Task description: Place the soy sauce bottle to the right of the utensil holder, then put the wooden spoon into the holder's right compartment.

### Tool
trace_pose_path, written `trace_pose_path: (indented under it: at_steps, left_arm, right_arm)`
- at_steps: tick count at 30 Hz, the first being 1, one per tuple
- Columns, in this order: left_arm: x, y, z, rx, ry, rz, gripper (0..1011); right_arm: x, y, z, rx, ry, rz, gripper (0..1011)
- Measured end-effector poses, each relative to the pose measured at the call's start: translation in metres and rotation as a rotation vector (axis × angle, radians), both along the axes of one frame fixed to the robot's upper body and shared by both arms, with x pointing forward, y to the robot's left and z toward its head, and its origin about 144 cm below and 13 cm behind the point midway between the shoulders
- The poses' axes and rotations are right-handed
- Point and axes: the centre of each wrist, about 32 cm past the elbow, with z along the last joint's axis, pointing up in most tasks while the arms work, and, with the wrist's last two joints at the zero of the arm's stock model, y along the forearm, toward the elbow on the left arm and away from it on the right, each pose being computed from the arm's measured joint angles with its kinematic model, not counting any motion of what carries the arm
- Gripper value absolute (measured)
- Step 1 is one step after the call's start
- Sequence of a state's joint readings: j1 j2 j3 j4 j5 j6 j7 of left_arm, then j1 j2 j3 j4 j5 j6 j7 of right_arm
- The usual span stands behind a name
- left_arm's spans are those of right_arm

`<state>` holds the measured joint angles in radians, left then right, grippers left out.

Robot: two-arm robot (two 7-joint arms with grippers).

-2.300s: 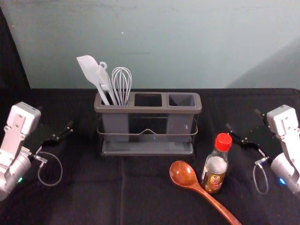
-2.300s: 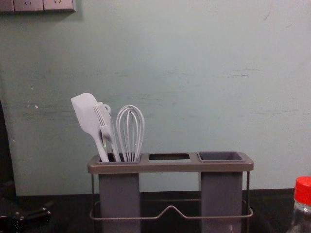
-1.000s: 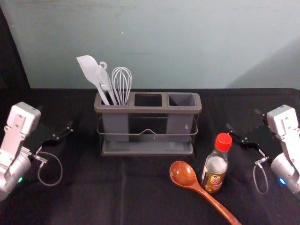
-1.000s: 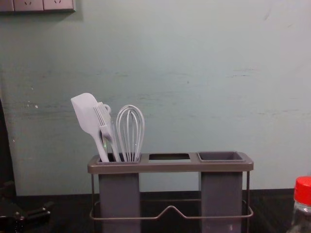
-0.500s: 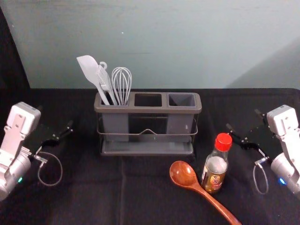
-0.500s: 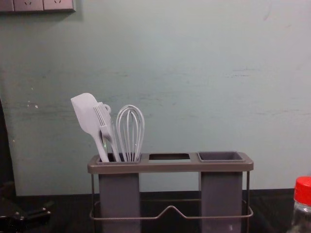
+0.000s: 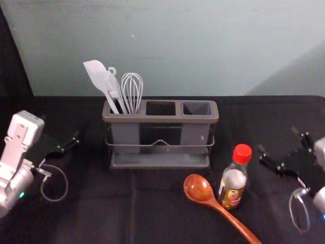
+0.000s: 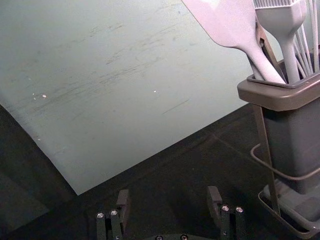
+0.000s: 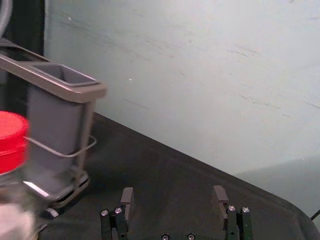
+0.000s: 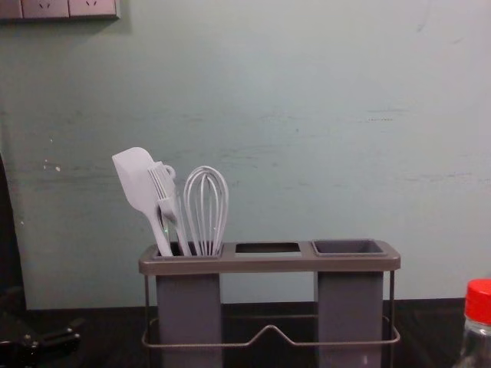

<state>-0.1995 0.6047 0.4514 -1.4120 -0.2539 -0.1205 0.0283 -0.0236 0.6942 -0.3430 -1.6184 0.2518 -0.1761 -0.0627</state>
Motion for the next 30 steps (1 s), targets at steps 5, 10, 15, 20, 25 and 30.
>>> trace_pose_path:
  at_steps: [5,10,15,20,25,30]
  left_arm:
    - [0.000,0.000,0.000,0.000,0.000,0.000,1011]
    - [0.000,0.000,0.000,0.000,0.000,0.000,1011]
    - [0.000,0.000,0.000,0.000,0.000,0.000,1011]
    - [0.000,0.000,0.000,0.000,0.000,0.000,1011]
    - [0.000,0.000,0.000,0.000,0.000,0.000,1012]
    - [0.000,0.000,0.000,0.000,0.000,0.000,1011]
  right_arm:
    - [-0.023,-0.008,0.009,0.013,0.012,0.041,1002]
    - [-0.044,-0.017,0.022,0.038,0.050,0.119,1003]
    - [-0.056,-0.020,0.031,0.070,0.090,0.206,1002]
    - [-0.061,-0.019,0.036,0.101,0.122,0.277,1003]
    - [-0.060,-0.013,0.034,0.166,0.117,0.327,1003]
    - [-0.050,0.000,0.026,0.226,0.090,0.341,1002]
